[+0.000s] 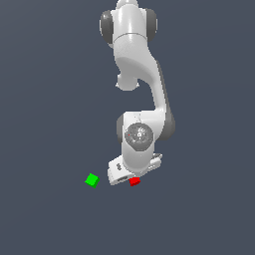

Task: Stack the red cube on top of the green cube.

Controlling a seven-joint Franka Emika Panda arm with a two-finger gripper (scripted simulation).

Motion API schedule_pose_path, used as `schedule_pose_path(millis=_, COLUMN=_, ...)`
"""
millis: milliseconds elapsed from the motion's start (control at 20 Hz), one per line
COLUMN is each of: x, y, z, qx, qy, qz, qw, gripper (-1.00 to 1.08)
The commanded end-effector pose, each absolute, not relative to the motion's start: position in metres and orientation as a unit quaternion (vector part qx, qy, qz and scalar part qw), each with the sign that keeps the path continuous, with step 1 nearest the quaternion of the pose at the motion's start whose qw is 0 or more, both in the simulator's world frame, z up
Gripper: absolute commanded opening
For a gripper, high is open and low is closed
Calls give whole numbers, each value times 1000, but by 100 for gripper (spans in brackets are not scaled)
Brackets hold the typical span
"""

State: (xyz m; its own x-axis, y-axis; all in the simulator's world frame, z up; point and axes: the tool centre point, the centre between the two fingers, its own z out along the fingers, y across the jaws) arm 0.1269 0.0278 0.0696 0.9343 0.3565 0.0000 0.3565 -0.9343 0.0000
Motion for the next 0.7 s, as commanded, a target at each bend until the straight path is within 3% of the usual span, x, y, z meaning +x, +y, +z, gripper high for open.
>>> schedule_pose_path(millis=0, x=127, y=28, z=67, qx=-983, qy=-181, qz=0, qw=0, gripper=100)
schedule_pose_path(millis=650, x=127, y=28, z=19, qx=-983, qy=-182, qz=0, qw=0, gripper=100)
